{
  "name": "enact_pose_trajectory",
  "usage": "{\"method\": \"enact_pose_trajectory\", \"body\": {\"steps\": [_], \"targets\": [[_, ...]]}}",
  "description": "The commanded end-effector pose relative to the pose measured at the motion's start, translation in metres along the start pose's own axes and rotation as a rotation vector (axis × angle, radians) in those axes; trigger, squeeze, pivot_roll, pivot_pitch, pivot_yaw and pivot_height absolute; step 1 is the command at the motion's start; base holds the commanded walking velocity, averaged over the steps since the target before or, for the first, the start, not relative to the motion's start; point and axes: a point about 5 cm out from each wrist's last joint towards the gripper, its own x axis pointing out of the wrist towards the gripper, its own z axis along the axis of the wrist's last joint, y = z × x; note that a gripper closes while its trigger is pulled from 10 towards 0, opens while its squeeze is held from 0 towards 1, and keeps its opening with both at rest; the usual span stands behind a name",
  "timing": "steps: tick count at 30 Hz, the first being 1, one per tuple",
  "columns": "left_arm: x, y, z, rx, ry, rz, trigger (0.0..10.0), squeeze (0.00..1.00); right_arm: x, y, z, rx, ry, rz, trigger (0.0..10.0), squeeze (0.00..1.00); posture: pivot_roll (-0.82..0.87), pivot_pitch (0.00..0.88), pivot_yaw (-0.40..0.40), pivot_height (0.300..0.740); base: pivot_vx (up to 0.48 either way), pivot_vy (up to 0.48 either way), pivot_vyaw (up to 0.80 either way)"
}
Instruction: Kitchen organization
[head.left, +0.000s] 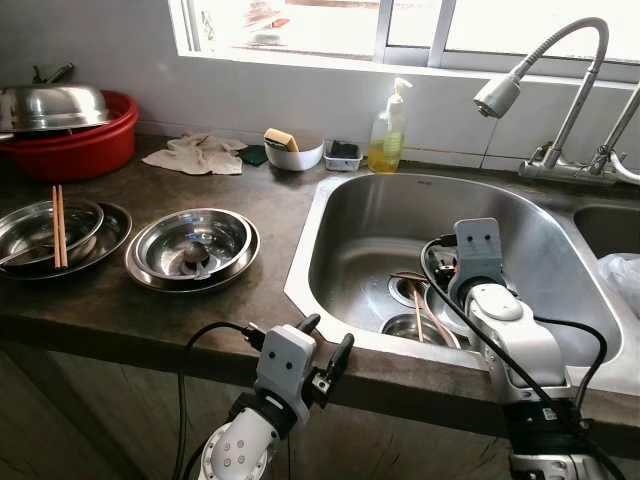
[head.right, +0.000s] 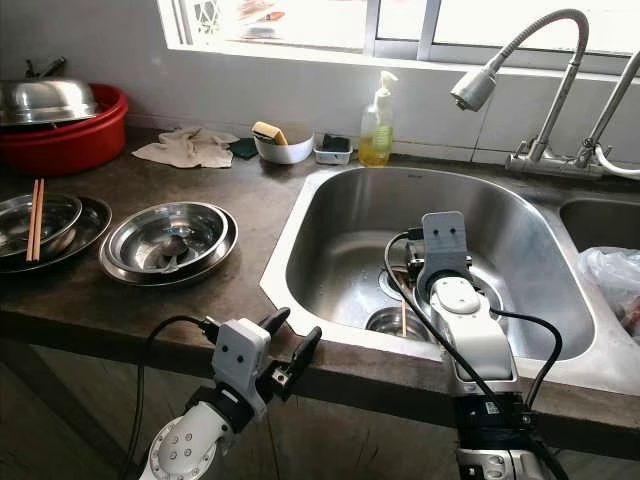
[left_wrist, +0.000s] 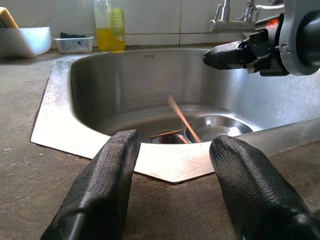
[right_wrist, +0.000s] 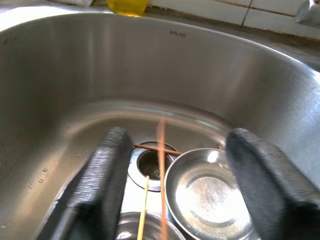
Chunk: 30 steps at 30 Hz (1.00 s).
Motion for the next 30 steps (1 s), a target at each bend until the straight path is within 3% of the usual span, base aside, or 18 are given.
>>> {"method": "enact_pose_trajectory", "body": {"steps": [1, 3, 4, 8, 9, 13, 23, 30], "targets": [[0.0, -0.002, -0.001, 0.0, 0.016, -0.008, 10.0, 0.0, -0.003, -0.006, 0.005, 0.014, -0.037, -0.035, 10.0, 0.98, 0.01, 0.0, -0.063, 0.74, 0.0, 0.0, 0.0], [0.0, -0.001, -0.001, 0.0, 0.015, -0.007, 10.0, 0.0, -0.003, -0.006, 0.005, 0.021, -0.046, -0.034, 10.0, 0.98, 0.01, 0.0, -0.063, 0.74, 0.0, 0.0, 0.0], [0.0, 0.0, -0.001, 0.008, 0.018, 0.002, 10.0, 0.0, -0.008, -0.005, 0.012, 0.028, -0.116, -0.043, 10.0, 0.0, 0.01, 0.0, -0.062, 0.74, 0.0, 0.0, 0.0], [0.001, 0.003, 0.001, 0.026, 0.012, 0.031, 10.0, 0.0, -0.023, -0.008, 0.032, 0.098, -0.315, -0.057, 10.0, 0.0, 0.01, 0.0, -0.062, 0.74, 0.0, 0.0, 0.0], [0.001, 0.003, 0.001, 0.026, 0.012, 0.031, 10.0, 0.0, -0.023, -0.008, 0.032, 0.098, -0.315, -0.057, 10.0, 0.0, 0.01, 0.0, -0.062, 0.74, 0.0, 0.0, 0.0], [0.008, 0.01, 0.021, 0.055, -0.06, 0.077, 10.0, 0.0, -0.043, -0.002, 0.041, 0.122, -0.441, -0.001, 10.0, 0.0, 0.01, 0.0, -0.07, 0.74, 0.0, 0.0, 0.0], [0.004, 0.006, 0.014, 0.029, -0.035, 0.058, 10.0, 0.0, -0.066, 0.012, 0.032, 0.126, -0.482, 0.059, 10.0, 0.0, 0.0, 0.0, -0.059, 0.74, 0.0, 0.0, 0.0], [0.006, 0.007, 0.015, 0.043, -0.039, 0.054, 10.0, 0.0, -0.072, 0.015, 0.026, 0.137, -0.474, 0.074, 10.0, 0.0, -0.01, 0.0, -0.056, 0.74, -0.158, 0.0, 0.0]]}}
